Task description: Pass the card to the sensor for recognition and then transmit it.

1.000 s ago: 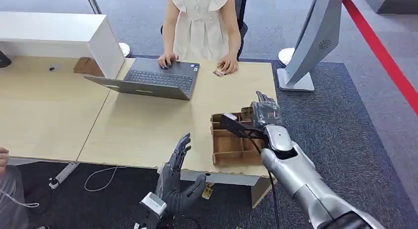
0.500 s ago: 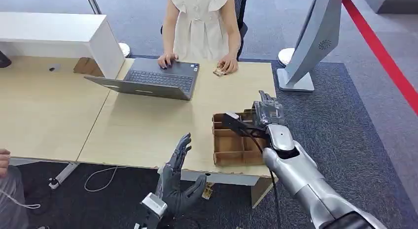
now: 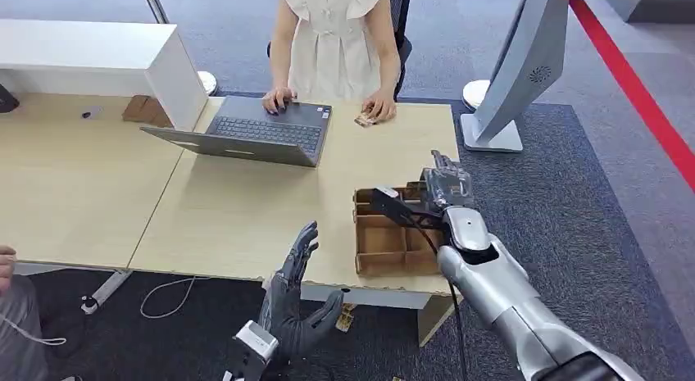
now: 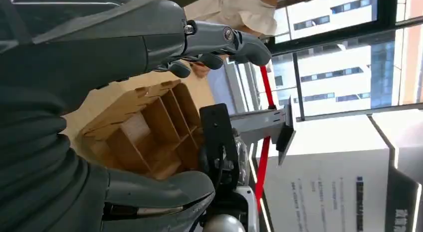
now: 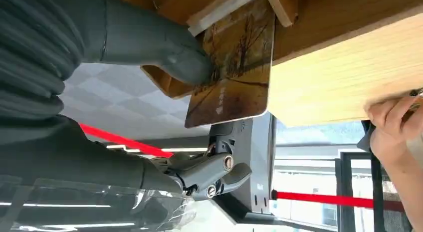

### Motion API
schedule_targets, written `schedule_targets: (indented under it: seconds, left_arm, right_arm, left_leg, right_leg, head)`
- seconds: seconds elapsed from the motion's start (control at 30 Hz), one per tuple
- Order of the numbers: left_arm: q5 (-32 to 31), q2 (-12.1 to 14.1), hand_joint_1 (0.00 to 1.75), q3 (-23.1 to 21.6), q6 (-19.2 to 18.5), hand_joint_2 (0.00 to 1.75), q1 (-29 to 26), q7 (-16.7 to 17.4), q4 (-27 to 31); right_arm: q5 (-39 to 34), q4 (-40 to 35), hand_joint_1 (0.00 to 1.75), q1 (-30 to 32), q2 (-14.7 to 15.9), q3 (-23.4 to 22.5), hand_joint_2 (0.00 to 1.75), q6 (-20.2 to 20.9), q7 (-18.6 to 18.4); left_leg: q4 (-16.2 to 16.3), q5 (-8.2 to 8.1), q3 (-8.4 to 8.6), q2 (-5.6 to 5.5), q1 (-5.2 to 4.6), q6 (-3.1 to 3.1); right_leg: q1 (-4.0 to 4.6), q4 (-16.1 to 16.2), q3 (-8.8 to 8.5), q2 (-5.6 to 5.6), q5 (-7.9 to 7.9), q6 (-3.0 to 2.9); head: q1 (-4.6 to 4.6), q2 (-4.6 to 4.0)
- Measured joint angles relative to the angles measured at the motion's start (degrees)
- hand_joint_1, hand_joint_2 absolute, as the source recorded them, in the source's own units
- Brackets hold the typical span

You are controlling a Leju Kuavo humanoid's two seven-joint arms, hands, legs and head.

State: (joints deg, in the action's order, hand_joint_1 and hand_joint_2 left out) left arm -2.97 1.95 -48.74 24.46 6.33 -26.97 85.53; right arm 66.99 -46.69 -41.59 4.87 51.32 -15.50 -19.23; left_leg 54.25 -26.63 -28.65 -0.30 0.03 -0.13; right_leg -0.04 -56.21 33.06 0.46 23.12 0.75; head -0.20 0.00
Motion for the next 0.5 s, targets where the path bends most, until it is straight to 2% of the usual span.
schedule_targets:
  seconds: [0.5]
  left_arm:
    - [-0.3,0.0,0.0,0.0,-1.9,1.75,0.1,0.0,0.0]
  right_arm:
    - [-0.6,-3.4,1.75,0.9,2.3,-0.2,1.75,1.9,-2.9]
  left_leg:
    - [0.0,0.0,0.0,0.0,0.0,0.0]
  right_leg:
    - [0.0,0.0,0.01,0.0,0.0,0.0]
  head:
    - [0.02,0.02]
